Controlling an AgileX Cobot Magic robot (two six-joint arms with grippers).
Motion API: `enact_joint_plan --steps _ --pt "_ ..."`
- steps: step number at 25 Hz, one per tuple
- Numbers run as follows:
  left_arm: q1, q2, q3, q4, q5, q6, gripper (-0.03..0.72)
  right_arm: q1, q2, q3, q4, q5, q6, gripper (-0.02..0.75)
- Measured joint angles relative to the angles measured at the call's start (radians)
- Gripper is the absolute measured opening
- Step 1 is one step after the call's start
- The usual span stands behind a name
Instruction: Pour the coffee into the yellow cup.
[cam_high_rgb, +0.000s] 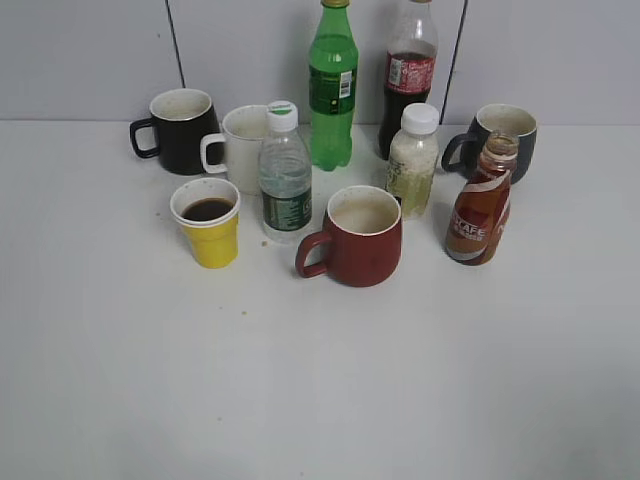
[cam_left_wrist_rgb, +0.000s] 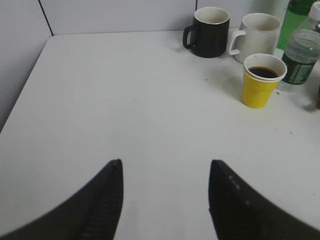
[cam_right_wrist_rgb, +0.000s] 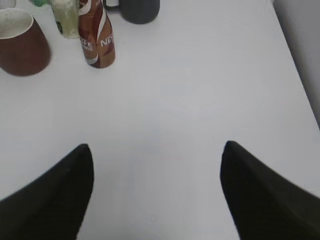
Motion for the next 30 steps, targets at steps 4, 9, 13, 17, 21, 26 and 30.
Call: enact_joint_plan --steps 4,9,13,17,21,26,30 --pt "0.010 -0.007 0.000 0.000 -0.001 0.000 0.419 -0.001 -0.038 0.000 0.001 0.000 0.000 0.592" --pt "0.010 -0.007 0.000 0.000 -0.001 0.000 0.419 -0.001 -0.041 0.000 0.005 0.000 0.000 0.591" --pt "0.010 -0.007 0.000 0.000 -0.001 0.000 0.419 -0.001 -0.041 0.000 0.005 0.000 0.000 0.591" --pt "0.010 -0.007 0.000 0.000 -0.001 0.000 0.419 -0.001 -0.041 0.000 0.005 0.000 0.000 0.591" --pt "0.010 -0.007 0.000 0.000 -0.001 0.000 0.419 -0.001 -0.041 0.000 0.005 0.000 0.000 0.591" --pt "0.010 -0.007 0.000 0.000 -0.001 0.000 0.419 -0.001 -0.041 0.000 0.006 0.000 -0.001 0.591" --pt "0.010 -0.007 0.000 0.000 -0.001 0.000 0.419 -0.001 -0.041 0.000 0.006 0.000 0.000 0.591"
